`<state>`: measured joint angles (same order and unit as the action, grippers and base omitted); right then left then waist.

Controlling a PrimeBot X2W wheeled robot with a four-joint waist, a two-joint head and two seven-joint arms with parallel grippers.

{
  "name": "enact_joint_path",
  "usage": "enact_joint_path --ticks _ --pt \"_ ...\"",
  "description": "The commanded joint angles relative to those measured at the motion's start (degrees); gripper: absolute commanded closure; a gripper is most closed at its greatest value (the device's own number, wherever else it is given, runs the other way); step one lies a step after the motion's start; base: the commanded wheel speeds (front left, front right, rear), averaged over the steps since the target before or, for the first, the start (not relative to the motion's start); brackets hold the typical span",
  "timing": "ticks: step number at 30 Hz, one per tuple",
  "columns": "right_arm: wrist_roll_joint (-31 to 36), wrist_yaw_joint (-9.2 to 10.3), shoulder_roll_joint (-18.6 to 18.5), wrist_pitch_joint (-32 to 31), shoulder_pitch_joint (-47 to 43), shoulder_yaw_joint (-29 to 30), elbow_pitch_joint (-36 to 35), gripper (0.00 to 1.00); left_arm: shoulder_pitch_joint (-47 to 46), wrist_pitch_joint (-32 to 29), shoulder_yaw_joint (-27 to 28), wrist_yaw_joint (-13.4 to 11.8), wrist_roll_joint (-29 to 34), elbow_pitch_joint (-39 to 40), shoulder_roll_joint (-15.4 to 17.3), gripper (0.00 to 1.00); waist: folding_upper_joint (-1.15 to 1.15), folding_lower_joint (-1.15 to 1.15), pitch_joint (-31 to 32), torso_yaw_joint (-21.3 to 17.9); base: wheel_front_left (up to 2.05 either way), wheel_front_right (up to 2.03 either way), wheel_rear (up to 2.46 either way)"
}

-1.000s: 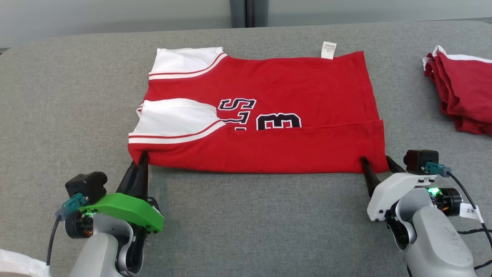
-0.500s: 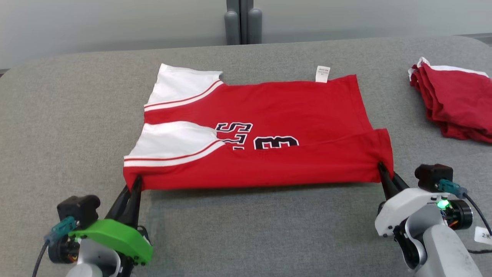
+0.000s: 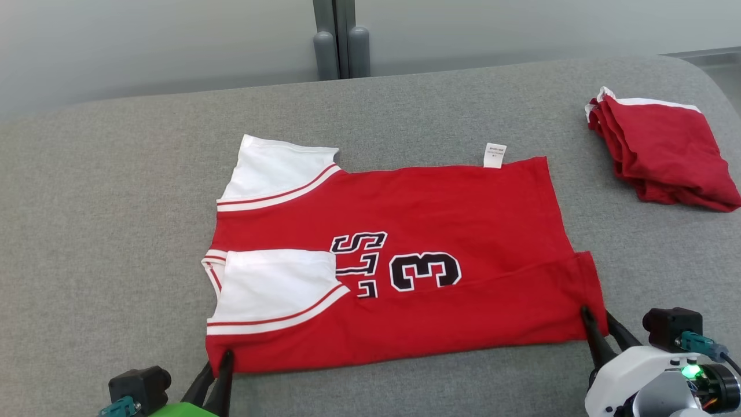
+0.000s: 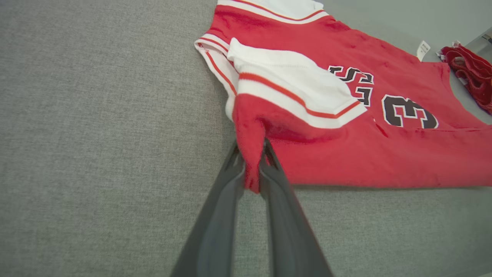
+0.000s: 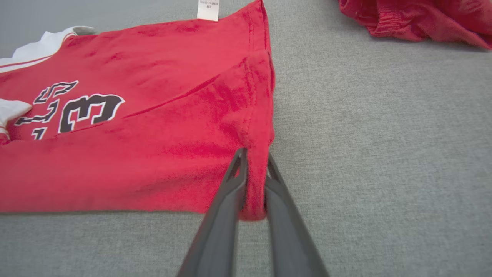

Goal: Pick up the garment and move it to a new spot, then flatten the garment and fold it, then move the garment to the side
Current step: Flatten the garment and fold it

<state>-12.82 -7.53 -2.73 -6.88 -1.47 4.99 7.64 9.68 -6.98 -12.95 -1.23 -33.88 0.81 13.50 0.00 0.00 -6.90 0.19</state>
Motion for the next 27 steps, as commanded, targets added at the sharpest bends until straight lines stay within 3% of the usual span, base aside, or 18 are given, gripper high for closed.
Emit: enact_joint_path --ticks 1,2,13,22,27 --pt "-0.20 0.09 -0.32 -0.12 -1.04 0.21 -0.41 0.00 0.52 0.10 0.04 -0.41 0.16 -0.32 0.35 0.14 0.00 0.00 0.02 0.00 0.00 0.00 0.00" --pt "-0.06 0.09 -0.29 -0.07 -1.20 0.24 -0.61 0.00 0.52 0.00 -0.12 -0.55 0.46 -0.50 0.43 0.00 0.00 0.00 0.05 0.02 0.00 0.00 0.00" --pt "1.84 0.09 -0.29 0.46 -0.41 1.71 -3.40 0.00 -5.60 -0.38 1.30 0.30 2.90 0.16 5.16 0.00 0.00 0.00 -0.35 0.34 0.00 0.00 0.00" --pt "3.97 0.09 -0.29 -0.51 5.10 0.34 -6.09 0.00 -26.75 -4.48 -0.20 6.68 5.90 -2.31 13.08 0.00 0.00 0.00 -4.49 -0.98 0.00 0.00 0.00" --pt "5.39 0.09 -0.28 -1.10 10.12 -1.88 -6.66 0.00 -40.91 -9.60 -4.04 8.53 3.99 -6.12 17.63 0.00 0.00 0.00 -8.87 -3.40 0.00 0.00 0.00"
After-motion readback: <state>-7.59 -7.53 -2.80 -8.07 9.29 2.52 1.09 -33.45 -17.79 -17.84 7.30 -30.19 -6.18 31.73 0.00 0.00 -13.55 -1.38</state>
